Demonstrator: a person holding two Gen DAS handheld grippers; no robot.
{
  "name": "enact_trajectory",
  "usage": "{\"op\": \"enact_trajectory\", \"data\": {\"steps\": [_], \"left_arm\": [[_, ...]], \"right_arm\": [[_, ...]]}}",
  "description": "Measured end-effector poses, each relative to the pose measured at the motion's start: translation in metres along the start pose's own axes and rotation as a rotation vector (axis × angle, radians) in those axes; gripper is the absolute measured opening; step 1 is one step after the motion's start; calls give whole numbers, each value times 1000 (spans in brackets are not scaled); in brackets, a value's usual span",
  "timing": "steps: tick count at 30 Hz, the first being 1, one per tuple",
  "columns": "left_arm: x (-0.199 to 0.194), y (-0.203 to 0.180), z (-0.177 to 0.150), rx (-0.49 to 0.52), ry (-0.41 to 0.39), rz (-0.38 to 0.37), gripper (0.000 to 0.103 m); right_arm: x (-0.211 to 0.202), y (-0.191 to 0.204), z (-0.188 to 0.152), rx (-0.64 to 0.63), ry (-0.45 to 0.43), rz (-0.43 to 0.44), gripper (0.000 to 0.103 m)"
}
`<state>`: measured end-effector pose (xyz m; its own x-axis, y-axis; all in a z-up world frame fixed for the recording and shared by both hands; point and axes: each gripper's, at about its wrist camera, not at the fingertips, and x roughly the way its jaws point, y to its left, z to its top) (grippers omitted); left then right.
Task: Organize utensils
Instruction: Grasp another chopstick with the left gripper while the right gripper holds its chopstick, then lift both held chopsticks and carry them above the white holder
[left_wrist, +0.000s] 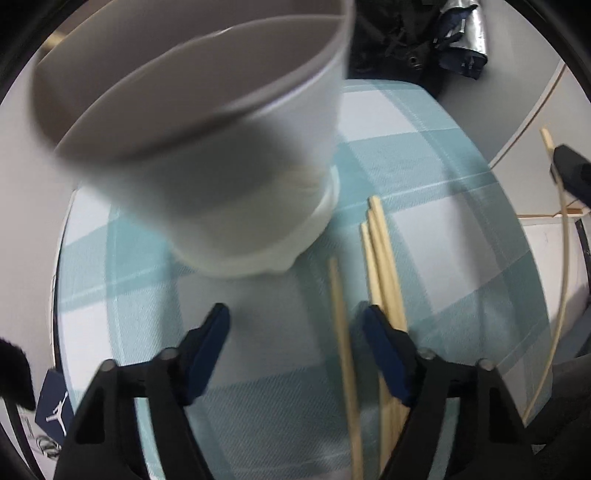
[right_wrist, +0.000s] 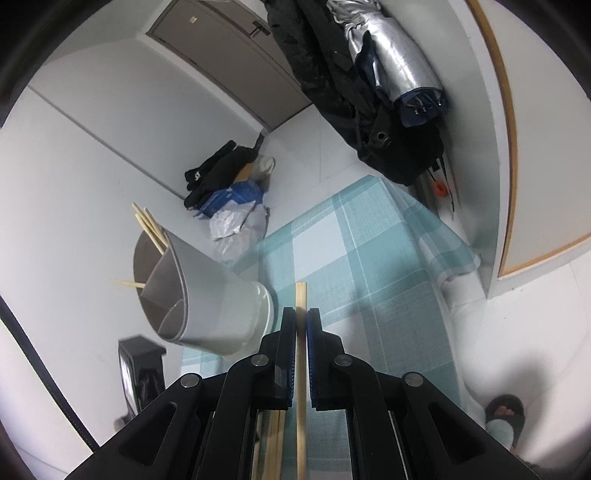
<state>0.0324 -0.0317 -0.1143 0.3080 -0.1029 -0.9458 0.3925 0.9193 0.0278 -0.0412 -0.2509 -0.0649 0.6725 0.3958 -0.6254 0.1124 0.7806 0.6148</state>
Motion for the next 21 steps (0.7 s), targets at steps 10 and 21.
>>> {"op": "enact_trajectory", "data": {"steps": [10, 21], "left_arm": [[0, -21, 10, 22, -37, -33, 2], [-60, -28, -9, -44, -237, -42, 1]], "right_arm": [[2, 4, 0, -38, -2, -14, 5], [-2, 15, -6, -86, -35, -24, 5]]}}
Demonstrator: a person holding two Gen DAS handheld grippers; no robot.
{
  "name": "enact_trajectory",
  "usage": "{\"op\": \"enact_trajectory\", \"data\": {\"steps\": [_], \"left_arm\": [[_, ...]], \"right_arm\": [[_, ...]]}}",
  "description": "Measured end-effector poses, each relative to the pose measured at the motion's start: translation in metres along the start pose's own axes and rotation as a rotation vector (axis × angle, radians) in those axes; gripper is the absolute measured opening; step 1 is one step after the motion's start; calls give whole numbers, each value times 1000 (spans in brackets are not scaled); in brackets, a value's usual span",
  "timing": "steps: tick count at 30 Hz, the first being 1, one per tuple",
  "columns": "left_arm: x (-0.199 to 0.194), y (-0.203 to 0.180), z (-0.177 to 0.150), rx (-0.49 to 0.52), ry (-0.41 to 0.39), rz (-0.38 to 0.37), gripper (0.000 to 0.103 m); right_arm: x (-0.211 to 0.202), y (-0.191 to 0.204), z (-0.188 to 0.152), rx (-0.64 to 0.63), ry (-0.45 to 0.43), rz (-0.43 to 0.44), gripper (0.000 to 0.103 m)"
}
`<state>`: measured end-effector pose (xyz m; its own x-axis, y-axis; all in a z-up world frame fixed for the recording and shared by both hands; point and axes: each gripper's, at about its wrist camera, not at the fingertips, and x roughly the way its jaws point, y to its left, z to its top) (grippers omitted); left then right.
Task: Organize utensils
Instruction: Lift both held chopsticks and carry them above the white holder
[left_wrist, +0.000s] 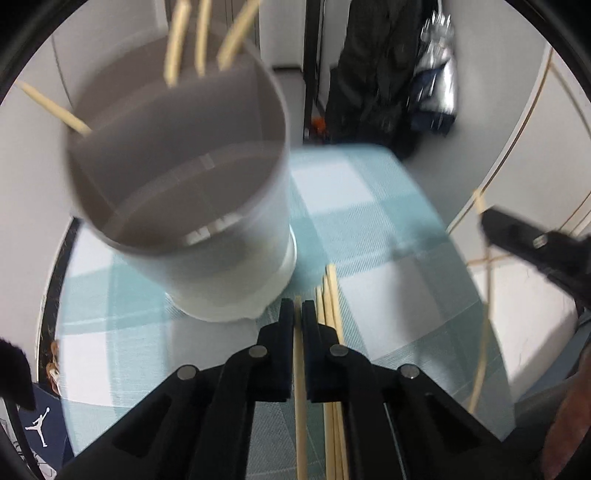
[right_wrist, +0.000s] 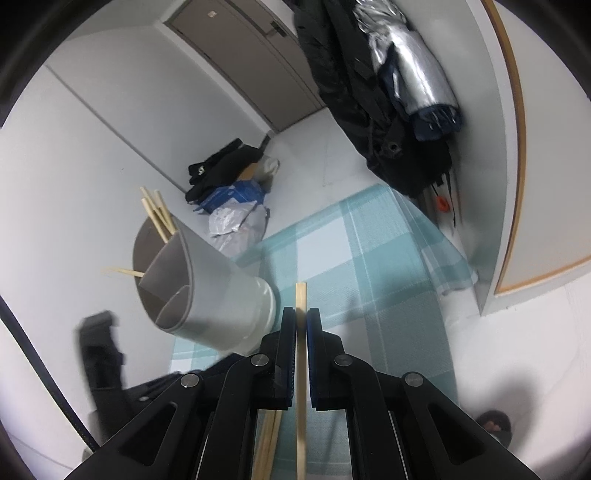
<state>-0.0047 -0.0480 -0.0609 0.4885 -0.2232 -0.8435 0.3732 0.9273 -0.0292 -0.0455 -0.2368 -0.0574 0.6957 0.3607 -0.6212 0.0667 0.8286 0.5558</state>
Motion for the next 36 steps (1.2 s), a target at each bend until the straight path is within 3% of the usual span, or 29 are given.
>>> {"op": "enact_trajectory", "data": {"steps": [7, 13, 15, 23, 28, 36], "left_arm": [[-63, 22, 4, -87, -158, -42, 1], [-76, 31, 10, -117, -199, -86, 1], [-77, 29, 12, -121, -220, -86, 1], [-80, 27, 8, -145, -245, -98, 1], [-87, 35, 10, -164, -229, -116, 1], [-104, 34, 25, -108, -242, -136, 1]], "right_arm": [[-19, 24, -12, -95, -120, -3, 5], [-35, 47, -20, -176, -232, -20, 5], [-44, 57, -23, -213, -285, 14, 5], [-49, 86, -38, -355, -314, 16, 5], [-47, 90, -45, -356, -308, 11, 5], [-55, 111, -36, -420, -358, 22, 5]]}}
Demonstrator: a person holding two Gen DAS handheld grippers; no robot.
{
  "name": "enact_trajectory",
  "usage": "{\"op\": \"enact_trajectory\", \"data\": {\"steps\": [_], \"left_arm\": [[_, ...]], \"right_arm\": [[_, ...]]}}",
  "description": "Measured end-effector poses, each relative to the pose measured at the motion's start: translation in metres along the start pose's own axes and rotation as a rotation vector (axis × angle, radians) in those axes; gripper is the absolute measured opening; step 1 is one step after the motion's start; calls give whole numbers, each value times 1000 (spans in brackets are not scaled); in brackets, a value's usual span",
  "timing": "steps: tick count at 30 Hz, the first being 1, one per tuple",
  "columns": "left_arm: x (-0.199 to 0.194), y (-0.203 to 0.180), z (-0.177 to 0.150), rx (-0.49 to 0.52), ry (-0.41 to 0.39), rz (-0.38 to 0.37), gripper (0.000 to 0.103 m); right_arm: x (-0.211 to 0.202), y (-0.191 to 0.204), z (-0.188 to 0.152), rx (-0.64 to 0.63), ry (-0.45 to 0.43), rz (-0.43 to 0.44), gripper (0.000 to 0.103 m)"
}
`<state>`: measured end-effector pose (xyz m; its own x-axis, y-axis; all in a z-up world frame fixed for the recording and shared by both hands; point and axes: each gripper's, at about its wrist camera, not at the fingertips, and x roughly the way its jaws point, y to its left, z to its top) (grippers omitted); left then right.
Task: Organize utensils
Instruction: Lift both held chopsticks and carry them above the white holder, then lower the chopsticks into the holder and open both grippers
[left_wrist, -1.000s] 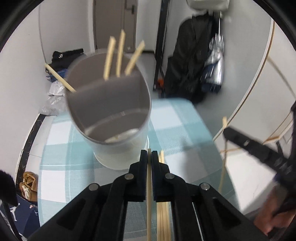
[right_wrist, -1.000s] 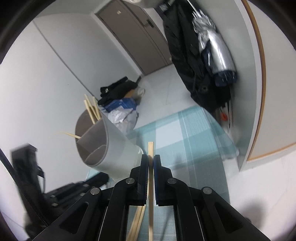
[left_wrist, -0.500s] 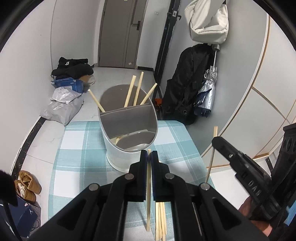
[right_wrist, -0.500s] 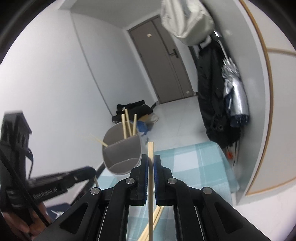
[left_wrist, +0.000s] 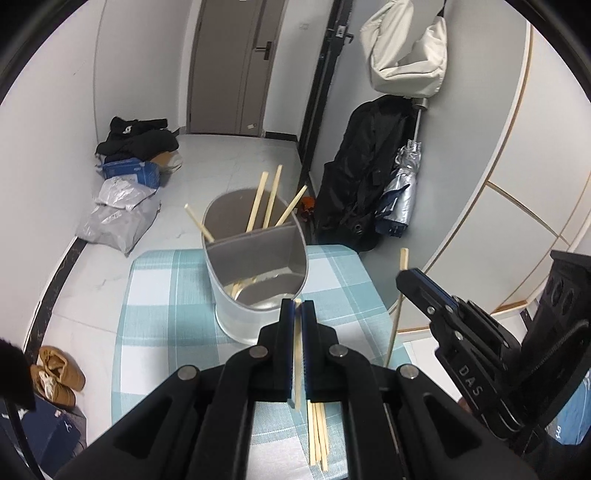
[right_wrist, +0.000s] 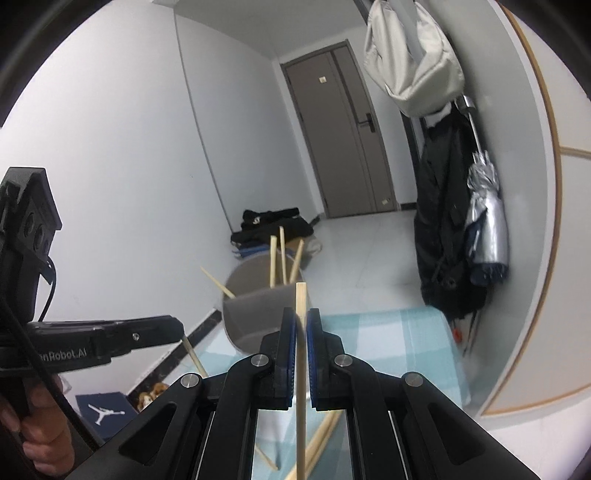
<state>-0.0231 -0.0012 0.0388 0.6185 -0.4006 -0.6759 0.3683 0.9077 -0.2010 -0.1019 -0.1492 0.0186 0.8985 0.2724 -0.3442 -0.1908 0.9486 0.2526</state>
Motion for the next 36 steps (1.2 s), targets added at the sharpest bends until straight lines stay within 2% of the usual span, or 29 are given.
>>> {"op": "enact_trajectory", "data": {"steps": [10, 16, 21, 28, 32, 36], "left_arm": [[-7, 4, 33, 9, 7, -72, 1], [-25, 19, 74, -34, -31, -133, 1], [-34, 30, 110, -27, -74, -117, 1], [-42, 52, 145, -40, -135, -82, 1], [-37, 61, 154, -32, -150, -41, 1], [-27, 67, 155, -14, -155, 6, 1]], "right_arm": [[16, -5, 33, 17, -20, -26, 5], [25, 5, 77, 30, -100, 2, 5], [42, 14, 116, 49, -180, 13, 5], [77, 16, 150, 82, -234, -4, 5], [100, 13, 157, 130, -265, -32, 5], [120, 9, 149, 195, -291, -90, 5]]}}
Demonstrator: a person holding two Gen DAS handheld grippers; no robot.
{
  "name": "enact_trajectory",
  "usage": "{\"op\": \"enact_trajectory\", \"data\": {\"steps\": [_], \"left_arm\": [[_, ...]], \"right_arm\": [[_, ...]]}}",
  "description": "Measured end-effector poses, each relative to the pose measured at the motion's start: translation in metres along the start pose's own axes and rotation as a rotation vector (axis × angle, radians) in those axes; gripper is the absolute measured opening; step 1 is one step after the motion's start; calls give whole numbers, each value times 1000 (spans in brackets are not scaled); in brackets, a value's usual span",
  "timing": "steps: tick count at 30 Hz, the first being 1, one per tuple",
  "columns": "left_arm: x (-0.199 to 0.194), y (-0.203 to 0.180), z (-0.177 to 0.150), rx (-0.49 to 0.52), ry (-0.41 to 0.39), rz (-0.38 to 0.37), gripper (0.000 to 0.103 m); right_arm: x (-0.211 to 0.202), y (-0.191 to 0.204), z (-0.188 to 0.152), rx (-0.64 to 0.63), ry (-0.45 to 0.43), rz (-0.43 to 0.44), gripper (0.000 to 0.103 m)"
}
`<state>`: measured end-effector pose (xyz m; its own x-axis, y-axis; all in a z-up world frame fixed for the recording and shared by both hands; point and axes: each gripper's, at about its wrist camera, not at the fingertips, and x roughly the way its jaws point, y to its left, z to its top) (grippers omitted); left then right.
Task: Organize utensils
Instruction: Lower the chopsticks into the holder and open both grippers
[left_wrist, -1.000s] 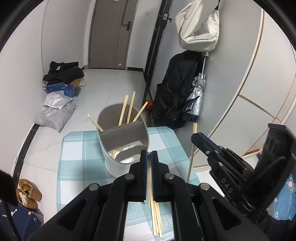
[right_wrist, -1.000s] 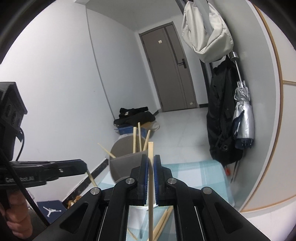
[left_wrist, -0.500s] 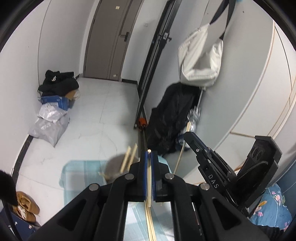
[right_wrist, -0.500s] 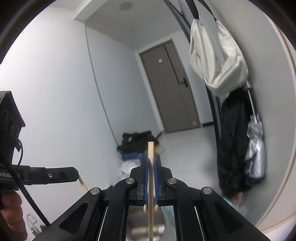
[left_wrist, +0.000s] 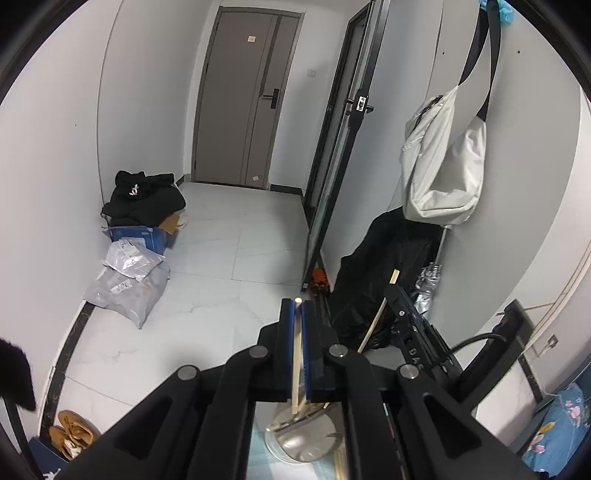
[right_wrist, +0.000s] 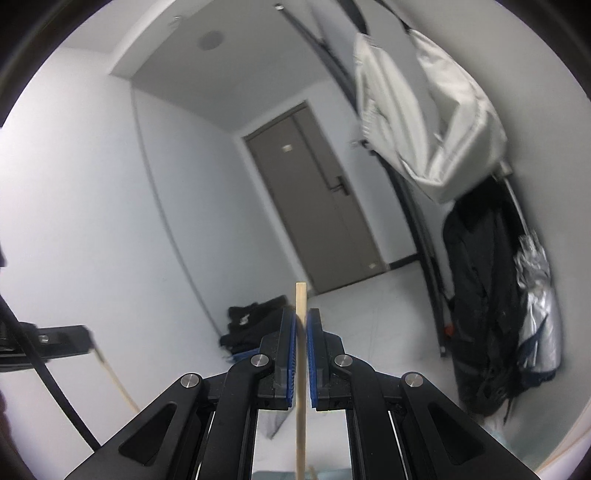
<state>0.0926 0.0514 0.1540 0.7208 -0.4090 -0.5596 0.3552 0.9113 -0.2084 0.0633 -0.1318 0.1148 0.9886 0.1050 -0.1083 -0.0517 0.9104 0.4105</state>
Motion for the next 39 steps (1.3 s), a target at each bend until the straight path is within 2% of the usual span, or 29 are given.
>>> {"op": "enact_trajectory", "data": {"steps": [6, 11, 18, 24, 27, 31, 35, 39], "left_arm": [[19, 1, -13, 39, 25, 14, 1], [31, 2, -29, 56, 59, 8, 1], [37, 10, -40, 25, 97, 12, 1], [46, 7, -52, 25, 134, 1, 1], [52, 6, -59, 24, 162, 5, 1], [64, 3, -69, 38, 209, 30, 1], [82, 12, -82, -42, 299, -17, 2], [70, 14, -91, -93, 248, 32, 2]], "right_arm": [[19, -15, -27, 72, 24, -44, 5], [19, -13, -42, -20, 5, -55, 5], [8, -8, -60, -91, 72, 8, 5], [-8, 8, -84, -260, 187, 129, 5], [-14, 9, -94, -290, 256, 168, 5], [-20, 9, -103, -324, 325, 182, 7], [-21, -3, -106, -299, 438, 181, 8], [-41, -22, -101, -267, 456, 158, 12]]}}
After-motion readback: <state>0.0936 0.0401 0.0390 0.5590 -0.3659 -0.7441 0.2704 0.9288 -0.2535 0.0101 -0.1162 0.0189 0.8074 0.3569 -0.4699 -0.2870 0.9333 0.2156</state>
